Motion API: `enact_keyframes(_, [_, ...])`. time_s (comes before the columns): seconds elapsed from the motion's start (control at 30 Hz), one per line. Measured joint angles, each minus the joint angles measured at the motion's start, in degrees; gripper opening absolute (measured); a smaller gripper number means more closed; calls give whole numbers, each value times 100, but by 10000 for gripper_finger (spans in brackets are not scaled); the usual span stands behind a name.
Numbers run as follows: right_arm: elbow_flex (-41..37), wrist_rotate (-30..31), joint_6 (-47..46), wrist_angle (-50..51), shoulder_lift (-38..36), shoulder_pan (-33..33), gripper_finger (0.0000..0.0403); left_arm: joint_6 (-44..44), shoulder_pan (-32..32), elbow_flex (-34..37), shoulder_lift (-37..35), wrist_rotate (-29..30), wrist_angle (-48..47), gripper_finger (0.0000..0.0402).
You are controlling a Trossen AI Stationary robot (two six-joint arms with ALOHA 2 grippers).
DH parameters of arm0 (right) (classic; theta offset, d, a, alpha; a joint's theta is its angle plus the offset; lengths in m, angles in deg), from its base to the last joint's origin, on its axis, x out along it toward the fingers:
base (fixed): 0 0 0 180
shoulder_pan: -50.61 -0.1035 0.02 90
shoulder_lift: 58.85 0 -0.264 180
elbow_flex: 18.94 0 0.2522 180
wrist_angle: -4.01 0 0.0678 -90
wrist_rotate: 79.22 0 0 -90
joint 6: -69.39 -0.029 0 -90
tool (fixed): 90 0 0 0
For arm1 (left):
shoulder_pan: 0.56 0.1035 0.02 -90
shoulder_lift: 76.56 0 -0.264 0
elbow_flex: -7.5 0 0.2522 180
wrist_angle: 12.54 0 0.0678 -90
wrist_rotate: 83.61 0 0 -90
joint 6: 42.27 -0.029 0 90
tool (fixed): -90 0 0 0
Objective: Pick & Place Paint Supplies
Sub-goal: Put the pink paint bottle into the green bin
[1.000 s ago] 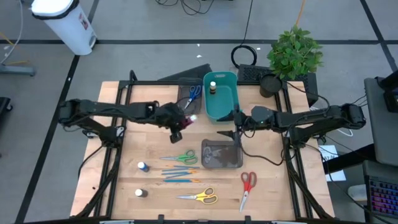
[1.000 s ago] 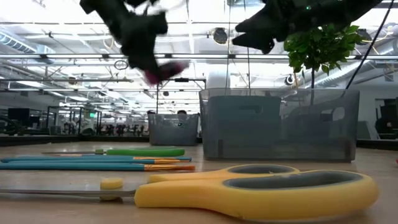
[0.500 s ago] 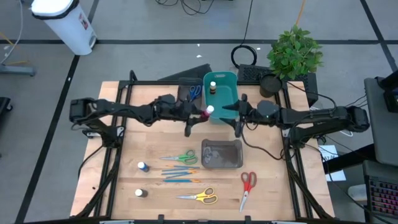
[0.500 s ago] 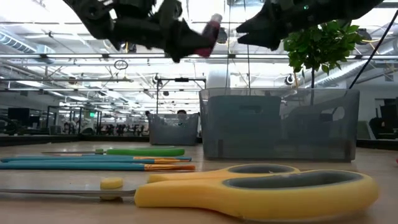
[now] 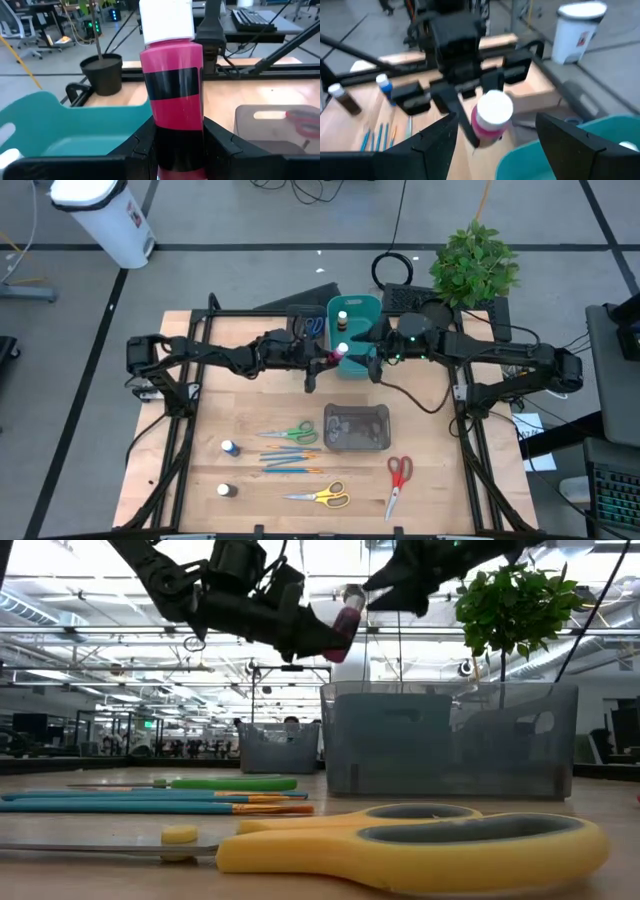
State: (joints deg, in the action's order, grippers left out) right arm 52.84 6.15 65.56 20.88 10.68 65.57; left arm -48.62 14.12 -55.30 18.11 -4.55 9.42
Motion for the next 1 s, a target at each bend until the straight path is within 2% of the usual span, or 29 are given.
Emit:
enact_keyframes(0.4, [15,-4,-3,-635,460,85,234,-63,19,2,-2,31,-38,107])
enact_keyframes(1.0, [13,-24,-30,-667,547,83,115,-69,19,2,-2,50,-5,106])
